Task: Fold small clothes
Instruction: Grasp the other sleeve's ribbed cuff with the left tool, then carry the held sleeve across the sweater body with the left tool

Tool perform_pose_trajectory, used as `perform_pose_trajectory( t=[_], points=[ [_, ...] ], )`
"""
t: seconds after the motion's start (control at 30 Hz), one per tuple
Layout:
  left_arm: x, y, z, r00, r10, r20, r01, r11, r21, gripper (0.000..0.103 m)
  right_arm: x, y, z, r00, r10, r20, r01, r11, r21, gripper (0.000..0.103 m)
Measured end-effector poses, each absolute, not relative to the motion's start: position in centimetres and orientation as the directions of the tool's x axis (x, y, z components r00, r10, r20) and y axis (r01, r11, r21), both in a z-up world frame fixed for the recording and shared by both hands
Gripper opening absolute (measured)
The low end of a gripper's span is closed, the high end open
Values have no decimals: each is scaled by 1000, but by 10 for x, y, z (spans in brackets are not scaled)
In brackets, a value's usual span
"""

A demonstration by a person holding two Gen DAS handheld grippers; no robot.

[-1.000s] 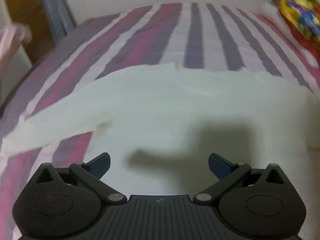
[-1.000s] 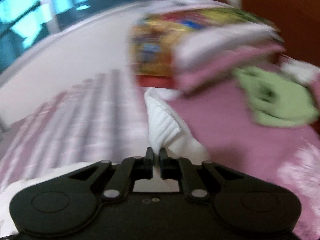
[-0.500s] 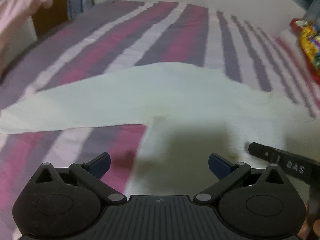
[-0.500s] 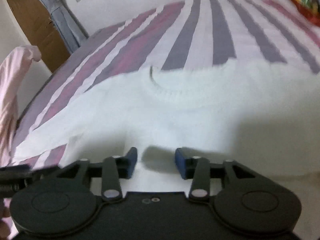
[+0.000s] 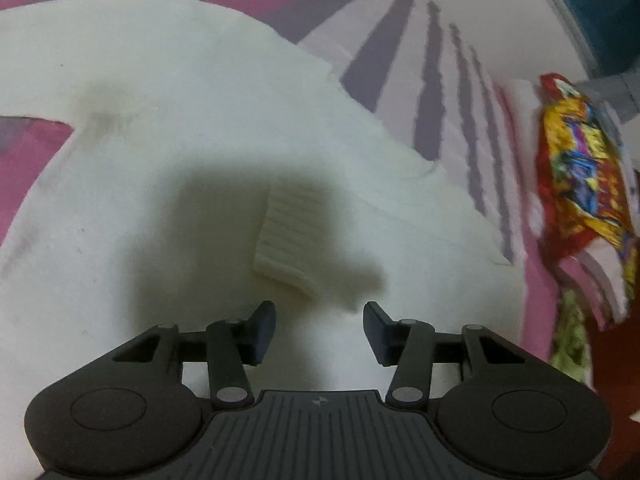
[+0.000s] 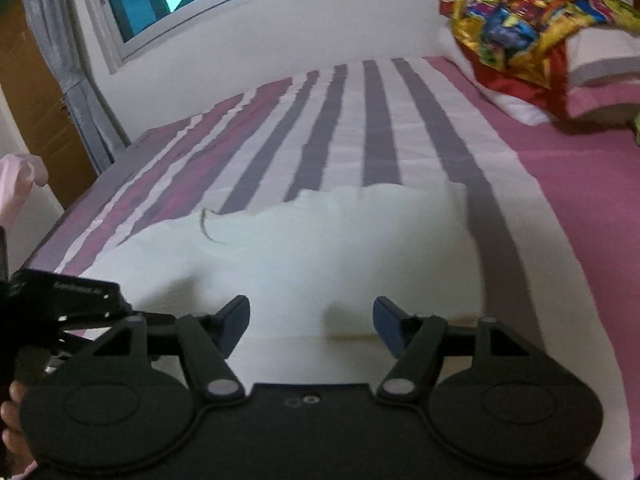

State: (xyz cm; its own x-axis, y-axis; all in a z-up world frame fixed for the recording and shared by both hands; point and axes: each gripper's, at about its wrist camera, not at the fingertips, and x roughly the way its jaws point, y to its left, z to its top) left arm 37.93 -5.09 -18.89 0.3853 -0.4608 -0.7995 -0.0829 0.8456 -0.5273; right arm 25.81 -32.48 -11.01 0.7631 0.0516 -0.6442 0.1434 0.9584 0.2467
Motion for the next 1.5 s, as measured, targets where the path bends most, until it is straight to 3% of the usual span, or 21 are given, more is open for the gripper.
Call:
perform_pose_trajectory(
  t=[0.27,0.33,0.37,0.77,1.07,1.27,1.33,1.37,1.4,1.43,1.47,1.5],
  points=[
    [391,-62,-206,466,-476,-746,-165,782,-601,49,247,-331,-121,763,34,-646,157,959,236,68],
    [389,-66,-205,502,-456,-735,-170,781,-601,28,246,-332,-122,761,29,-648,163,959,233,68],
    [391,-66,-205,504,-449,-738,-163,789,-592,3,245,-332,-122,761,20,-648,166,960,225,68],
    [396,-16,-136,719,-384,-579,-43,807,-589,3,258,-332,-122,774,-45,-631,201,963,178,68],
    [416,34,-184,692,-233,-683,-203,845,-494,3,301,-320,-137,749,-69,-659,224,962,154,67],
    [421,35,-200,643,-244,-726,-184,871,-455,4,321,-307,-159,688,-93,-720,227,970,92,67],
    [418,36,-195,622,-246,-743,-182,878,-443,18,325,-303,-166,661,-100,-744,214,975,58,66],
    [413,39,-192,620,-257,-742,-178,875,-451,42,323,-301,-164,661,-104,-743,207,977,48,66],
    [410,41,-189,626,-267,-732,-172,869,-464,75,321,-300,-161,665,-98,-741,208,976,58,66],
    [400,47,-186,641,-263,-722,-171,867,-468,90,318,-300,-156,673,-84,-734,211,974,82,66],
    [391,51,-180,659,-227,-717,-191,872,-451,103,313,-299,-152,687,-67,-724,210,972,108,67],
    [383,55,-177,676,-200,-709,-202,875,-440,103,311,-297,-148,696,-60,-716,205,972,118,67]
  ],
)
